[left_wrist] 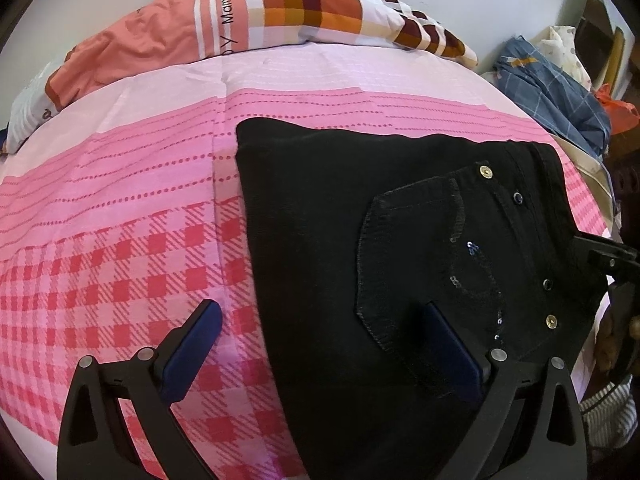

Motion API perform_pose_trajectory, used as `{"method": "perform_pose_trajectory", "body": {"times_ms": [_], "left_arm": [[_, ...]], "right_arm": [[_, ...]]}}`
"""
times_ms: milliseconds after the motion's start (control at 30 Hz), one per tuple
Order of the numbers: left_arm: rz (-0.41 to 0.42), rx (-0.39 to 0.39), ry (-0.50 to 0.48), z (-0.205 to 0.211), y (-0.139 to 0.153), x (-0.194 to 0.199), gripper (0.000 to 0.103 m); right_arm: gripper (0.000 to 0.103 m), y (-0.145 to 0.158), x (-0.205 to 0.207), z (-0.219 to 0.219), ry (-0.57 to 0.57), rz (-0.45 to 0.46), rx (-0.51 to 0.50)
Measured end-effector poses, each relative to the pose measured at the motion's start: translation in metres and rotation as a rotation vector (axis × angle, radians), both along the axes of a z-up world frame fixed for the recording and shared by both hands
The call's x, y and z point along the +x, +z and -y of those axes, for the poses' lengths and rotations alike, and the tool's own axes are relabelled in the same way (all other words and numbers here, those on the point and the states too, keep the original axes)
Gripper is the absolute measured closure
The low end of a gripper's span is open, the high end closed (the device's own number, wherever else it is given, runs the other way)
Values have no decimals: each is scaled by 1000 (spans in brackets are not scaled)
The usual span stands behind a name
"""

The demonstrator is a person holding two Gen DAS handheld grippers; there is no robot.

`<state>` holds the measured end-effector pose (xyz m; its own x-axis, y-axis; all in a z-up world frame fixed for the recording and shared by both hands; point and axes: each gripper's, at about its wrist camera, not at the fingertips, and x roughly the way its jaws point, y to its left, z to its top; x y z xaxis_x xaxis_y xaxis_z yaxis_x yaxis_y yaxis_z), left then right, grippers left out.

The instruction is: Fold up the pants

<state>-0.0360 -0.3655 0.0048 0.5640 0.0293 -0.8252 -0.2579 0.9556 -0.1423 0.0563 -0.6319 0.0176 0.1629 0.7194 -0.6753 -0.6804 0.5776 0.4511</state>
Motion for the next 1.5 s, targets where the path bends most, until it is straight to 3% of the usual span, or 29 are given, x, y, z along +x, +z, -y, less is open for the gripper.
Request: {"method": "perform_pose_trajectory", "body": {"times_ms": [233, 333, 467, 500, 633, 700, 800, 933, 967, 1000, 1067, 1167, 1233, 1300, 1333, 1400, 1500], "left_arm": [[26, -40, -93, 7, 0, 3, 3], [27, -16, -108, 11, 1, 4, 3], [32, 42, -102, 19, 2, 4, 3], [35, 59, -102, 21, 2, 4, 3], [37, 85, -101, 24, 3, 5, 3], [36, 84, -101, 23, 3, 4, 3], [37, 83, -99, 23, 3, 5, 3], [39, 75, -96, 21, 2, 6, 3], [41, 72, -96, 20, 1, 6, 3], [37, 71, -95, 20, 2, 5, 3], [43, 69, -95, 22, 2, 4, 6], [66, 116, -106, 30, 7, 1, 28], [79, 161, -91, 33, 11, -3, 59], [100, 123, -67, 23, 9, -7, 68], [113, 63, -48, 14, 6, -9, 70], [122, 1, -41, 6, 3, -11, 71], [113, -14, -61, 4, 4, -10, 70]], "right_arm": [[0, 1, -3, -12, 94, -6, -40], [8, 1, -1, -10, 113, -16, -37], [46, -1, 8, 7, 71, -38, -32], [49, -2, 11, 11, 63, -53, -22], [45, -4, 16, 18, 51, -93, 15], [32, -3, 17, 14, 72, -97, 25], [24, -2, 13, 6, 86, -72, 18], [25, -1, 8, -1, 104, -41, -14], [35, 0, 5, -4, 111, -22, -37], [55, 0, 5, -5, 112, -13, -54], [60, -2, 6, -4, 112, -48, -30], [65, 0, 4, -3, 105, -51, -18], [67, 1, 5, -1, 100, -79, 17], [70, 2, 5, 2, 88, -106, 44], [71, 3, 4, 3, 86, -118, 59], [72, 5, 1, 6, 85, -125, 74], [72, 3, 0, 7, 90, -125, 60]]}}
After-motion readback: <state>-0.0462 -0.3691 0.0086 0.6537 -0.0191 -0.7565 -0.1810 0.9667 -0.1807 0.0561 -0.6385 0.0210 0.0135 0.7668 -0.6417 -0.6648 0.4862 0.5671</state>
